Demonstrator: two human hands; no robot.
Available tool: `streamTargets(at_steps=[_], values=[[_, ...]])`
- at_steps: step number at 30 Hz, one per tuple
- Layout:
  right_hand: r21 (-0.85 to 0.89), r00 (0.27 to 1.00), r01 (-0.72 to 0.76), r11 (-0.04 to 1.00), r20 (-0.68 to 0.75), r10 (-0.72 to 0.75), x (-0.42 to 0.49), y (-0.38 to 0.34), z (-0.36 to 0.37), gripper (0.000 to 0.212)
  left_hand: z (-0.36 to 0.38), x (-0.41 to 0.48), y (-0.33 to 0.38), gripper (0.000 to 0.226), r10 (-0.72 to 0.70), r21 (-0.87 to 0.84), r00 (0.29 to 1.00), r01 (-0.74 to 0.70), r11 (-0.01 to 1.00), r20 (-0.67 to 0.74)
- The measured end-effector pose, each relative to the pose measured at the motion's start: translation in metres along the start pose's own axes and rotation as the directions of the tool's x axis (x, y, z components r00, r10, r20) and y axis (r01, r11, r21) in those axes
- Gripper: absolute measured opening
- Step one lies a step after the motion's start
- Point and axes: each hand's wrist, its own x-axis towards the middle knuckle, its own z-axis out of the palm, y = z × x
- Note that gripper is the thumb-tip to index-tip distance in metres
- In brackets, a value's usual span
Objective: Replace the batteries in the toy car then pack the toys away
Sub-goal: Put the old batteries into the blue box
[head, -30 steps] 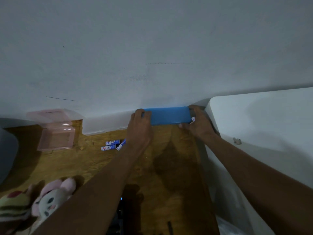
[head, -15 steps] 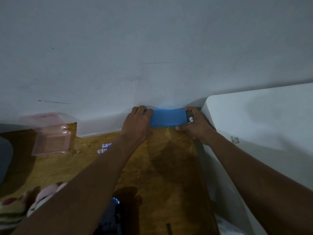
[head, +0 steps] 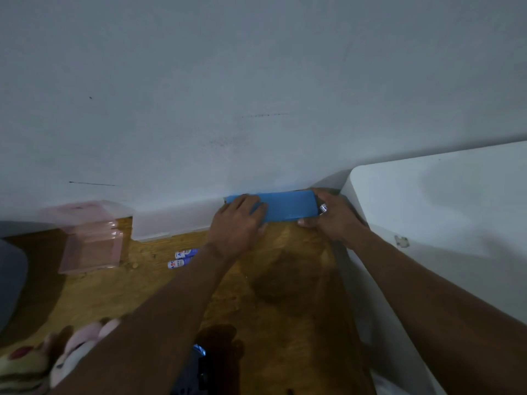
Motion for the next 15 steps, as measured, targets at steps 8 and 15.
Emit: streamTargets(at_steps=[8,15], values=[[-0.02,1.0,0.016,1.0,-0.013,-0.016,0.007,0.007,-0.002,0.075,0.016,0.008,-0.006,0.034,0.123,0.021,0.977,-0.122,0.992,-0.173],[-0.024,0.999,0.043,0.999,-0.014,-0.043,0.005,0.007,-0.003,0.069,0.011,0.019,-0.013,0.036,0.265,0.125,0.937,-0.242,0.962,-0.227]])
